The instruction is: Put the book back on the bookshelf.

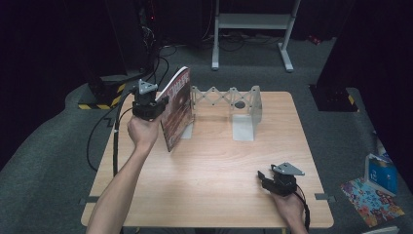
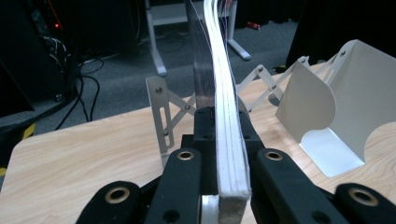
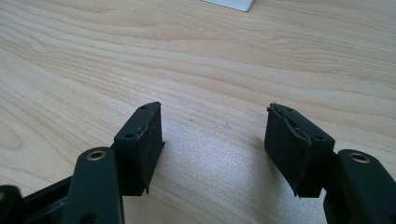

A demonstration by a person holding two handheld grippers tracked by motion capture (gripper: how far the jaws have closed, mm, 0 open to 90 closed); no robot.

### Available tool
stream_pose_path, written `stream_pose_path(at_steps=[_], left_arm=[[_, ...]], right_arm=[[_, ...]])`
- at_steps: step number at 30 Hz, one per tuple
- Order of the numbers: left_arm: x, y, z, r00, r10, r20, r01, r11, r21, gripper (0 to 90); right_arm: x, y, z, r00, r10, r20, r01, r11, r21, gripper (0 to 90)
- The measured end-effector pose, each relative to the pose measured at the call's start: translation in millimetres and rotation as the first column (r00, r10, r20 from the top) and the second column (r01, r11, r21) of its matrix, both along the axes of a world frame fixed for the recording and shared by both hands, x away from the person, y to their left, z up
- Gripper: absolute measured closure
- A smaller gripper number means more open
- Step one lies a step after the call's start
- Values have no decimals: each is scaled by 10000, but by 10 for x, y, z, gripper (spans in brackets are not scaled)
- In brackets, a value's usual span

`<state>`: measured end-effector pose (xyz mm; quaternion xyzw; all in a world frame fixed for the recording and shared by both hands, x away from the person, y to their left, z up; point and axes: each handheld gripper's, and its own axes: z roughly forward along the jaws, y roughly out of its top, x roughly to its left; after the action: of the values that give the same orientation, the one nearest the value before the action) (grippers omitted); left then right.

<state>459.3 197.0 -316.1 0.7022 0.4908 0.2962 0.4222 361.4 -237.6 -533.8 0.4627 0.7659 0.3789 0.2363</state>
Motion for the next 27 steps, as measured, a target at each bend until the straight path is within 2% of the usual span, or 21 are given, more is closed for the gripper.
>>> stream_pose_path(at_steps=[6,9,20,27], left_arm=[[81,-4,-11,9998,66,210,-66,10000,13,844],[113,0,-30,9997,97,213,-95,9999,-124,844],[201,-35,-139,9995,39,317,-36,10000,-88,843],[227,-5,-206,9993,13,361,-2,9995,-323,842]], right_arm=[[0,0,0,10000,5,1,-5,10000,6,367],[0,-1,0,10000,9,3,-9,10000,5,367],[0,0,-1,10000,8,-3,-8,10000,12,367],[0,0,-1,10000,9,-2,-9,10000,9,366]])
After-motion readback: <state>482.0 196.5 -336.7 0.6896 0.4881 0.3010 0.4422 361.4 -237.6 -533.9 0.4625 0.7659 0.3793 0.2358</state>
